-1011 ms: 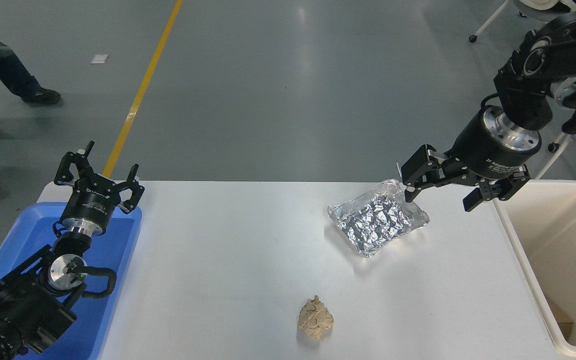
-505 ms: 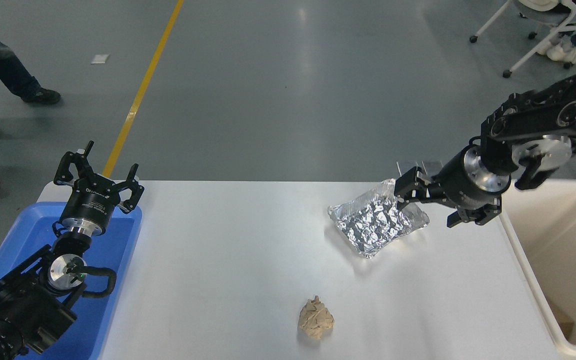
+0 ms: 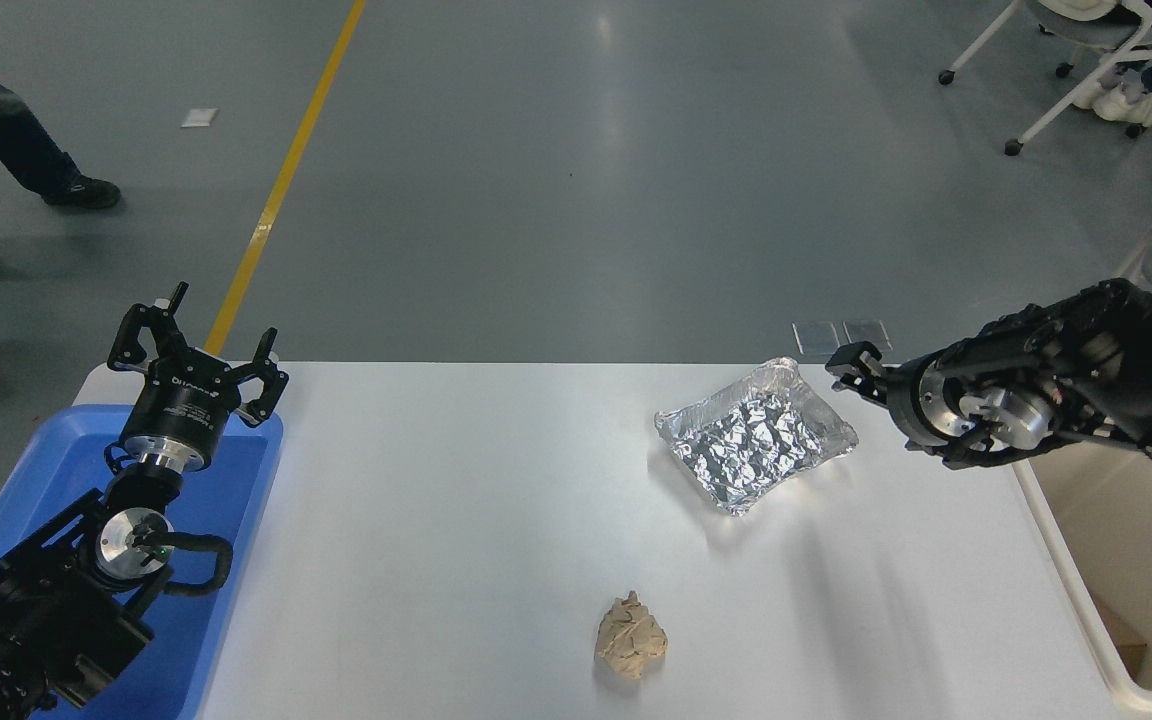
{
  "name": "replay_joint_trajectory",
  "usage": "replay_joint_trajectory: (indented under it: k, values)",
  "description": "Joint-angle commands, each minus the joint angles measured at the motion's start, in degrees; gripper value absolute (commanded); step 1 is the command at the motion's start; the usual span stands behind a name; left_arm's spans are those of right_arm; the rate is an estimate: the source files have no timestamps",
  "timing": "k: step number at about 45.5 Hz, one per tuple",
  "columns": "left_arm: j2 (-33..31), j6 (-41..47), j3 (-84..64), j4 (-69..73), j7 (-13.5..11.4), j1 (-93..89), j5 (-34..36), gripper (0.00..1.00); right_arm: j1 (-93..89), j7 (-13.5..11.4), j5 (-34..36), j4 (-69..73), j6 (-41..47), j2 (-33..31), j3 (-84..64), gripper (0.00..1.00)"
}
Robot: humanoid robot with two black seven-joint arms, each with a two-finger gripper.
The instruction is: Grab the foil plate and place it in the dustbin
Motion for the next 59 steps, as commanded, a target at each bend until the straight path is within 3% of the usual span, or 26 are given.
replay_joint_trajectory:
  k: [1, 41, 51, 59]
  values:
    - [0.0, 0.0, 0.0, 0.0, 0.0, -0.1, 0.0, 0.99, -8.6, 0.1, 0.4, -3.7, -9.5, 2.4, 8.0, 1.0]
    - [0.0, 0.0, 0.0, 0.0, 0.0, 0.0, 0.0, 0.99, -23.9, 0.4, -0.8, -18.5, -22.2, 14.9, 12.3, 0.98]
    - [0.0, 0.0, 0.0, 0.0, 0.0, 0.0, 0.0, 0.99, -25.5, 0.4, -3.8, -19.7, -25.3, 15.6, 12.3, 0.89]
    - [0.0, 0.0, 0.0, 0.0, 0.0, 0.0, 0.0, 0.99, -27.1, 0.5, -4.3, -20.7, -25.8, 15.6, 12.2, 0.64]
